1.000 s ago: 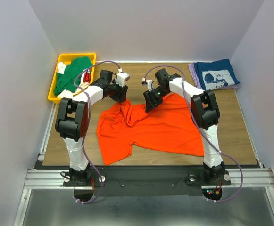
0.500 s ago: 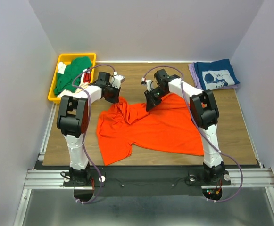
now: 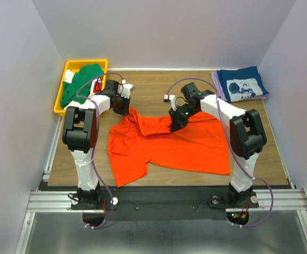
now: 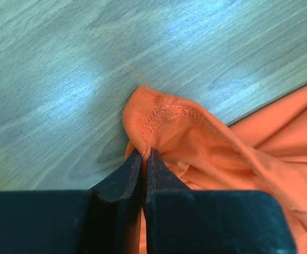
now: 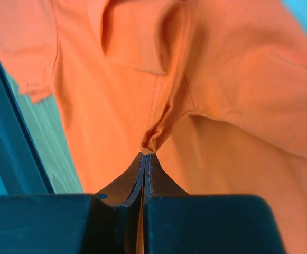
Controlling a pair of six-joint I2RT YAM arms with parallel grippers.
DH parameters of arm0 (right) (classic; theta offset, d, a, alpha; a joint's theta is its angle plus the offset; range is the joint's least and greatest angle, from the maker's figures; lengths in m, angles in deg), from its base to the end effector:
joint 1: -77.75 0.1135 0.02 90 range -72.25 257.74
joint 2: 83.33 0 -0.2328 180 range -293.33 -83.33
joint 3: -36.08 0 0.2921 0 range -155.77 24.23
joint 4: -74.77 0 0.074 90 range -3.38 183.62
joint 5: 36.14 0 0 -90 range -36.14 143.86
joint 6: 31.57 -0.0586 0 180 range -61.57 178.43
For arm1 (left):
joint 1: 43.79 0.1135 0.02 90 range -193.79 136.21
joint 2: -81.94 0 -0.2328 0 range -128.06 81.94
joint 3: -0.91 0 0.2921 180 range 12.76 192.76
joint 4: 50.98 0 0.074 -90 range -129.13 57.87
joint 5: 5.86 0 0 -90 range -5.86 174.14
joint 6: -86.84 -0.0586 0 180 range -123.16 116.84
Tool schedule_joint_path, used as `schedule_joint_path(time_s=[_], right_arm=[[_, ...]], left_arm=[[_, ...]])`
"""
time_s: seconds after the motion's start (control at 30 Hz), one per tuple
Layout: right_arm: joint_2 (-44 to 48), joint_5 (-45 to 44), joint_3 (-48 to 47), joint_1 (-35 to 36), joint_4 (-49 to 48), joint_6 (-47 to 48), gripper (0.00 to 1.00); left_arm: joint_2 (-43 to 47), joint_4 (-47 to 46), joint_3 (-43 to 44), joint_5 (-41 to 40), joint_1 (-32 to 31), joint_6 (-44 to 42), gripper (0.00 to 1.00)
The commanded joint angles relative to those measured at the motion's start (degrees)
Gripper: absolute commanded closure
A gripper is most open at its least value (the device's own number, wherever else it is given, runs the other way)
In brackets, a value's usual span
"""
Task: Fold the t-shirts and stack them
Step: Flatten the tshirt out
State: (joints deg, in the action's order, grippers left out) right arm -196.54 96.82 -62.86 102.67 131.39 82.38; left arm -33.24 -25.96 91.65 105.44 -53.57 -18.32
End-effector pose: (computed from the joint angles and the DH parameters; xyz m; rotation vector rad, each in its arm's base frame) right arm 0.3760 0.2187 0.1450 -1.2486 2.3261 1.0403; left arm 0.4581 -0.1006 0.1056 0.6781 2.2978 -0.4075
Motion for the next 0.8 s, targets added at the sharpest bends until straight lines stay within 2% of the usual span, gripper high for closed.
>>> schedule_joint_path(time_s=[0.0,0.07,0.1,0.2,0.23,0.33,0.4,0.5,0.57,0.63,0.7,0.77], right_arm=[[2.5,-2.1,5.6,1.7,0.1,6.5,1.00],[1.7,-3.0,7.3,1.8,-0.6,7.1,0.99],[0.4,-3.1,7.5,1.9,-1.1,6.8,1.00],[-1.4,-3.3,7.0,1.9,-2.6,5.7,0.99],[-2.1,-3.4,6.8,1.8,-3.0,4.8,1.00],[-2.9,-2.4,6.1,1.9,-4.0,3.3,0.99],[-3.0,-1.7,6.0,1.9,-4.2,2.7,0.99],[-3.8,-1.0,6.1,1.7,-4.6,0.6,0.99],[-5.0,0.3,6.2,1.8,-4.9,-1.3,1.00],[-6.0,1.7,6.1,1.7,-4.9,-2.6,0.99],[-7.0,3.7,5.7,1.3,-4.9,-4.4,1.00],[-7.7,5.2,5.4,0.7,-4.8,-6.2,1.00]], left_arm=[[-0.3,1.7,2.4,-0.4,1.7,-0.6,1.00],[0.6,1.9,2.3,3.6,2.6,-1.5,1.00],[2.6,1.5,1.4,9.1,3.0,-2.2,0.93],[7.7,-0.2,-1.4,17.9,4.7,-5.4,0.77],[11.8,-0.8,-3.2,20.9,4.9,-6.7,0.70],[19.3,-0.5,-5.8,23.5,4.8,-11.2,0.60],[23.6,-0.3,-6.9,22.7,3.3,-13.7,0.56],[26.9,-1.3,-9.0,18.7,0.1,-13.9,0.57],[29.6,-5.2,-12.8,12.1,-5.1,-10.3,0.61],[32.0,-8.2,-17.5,9.9,-8.9,-8.4,0.62],[33.3,-11.9,-20.9,2.6,-15.9,-6.5,0.62],[33.4,-12.7,-22.2,-1.2,-21.5,-5.3,0.62]])
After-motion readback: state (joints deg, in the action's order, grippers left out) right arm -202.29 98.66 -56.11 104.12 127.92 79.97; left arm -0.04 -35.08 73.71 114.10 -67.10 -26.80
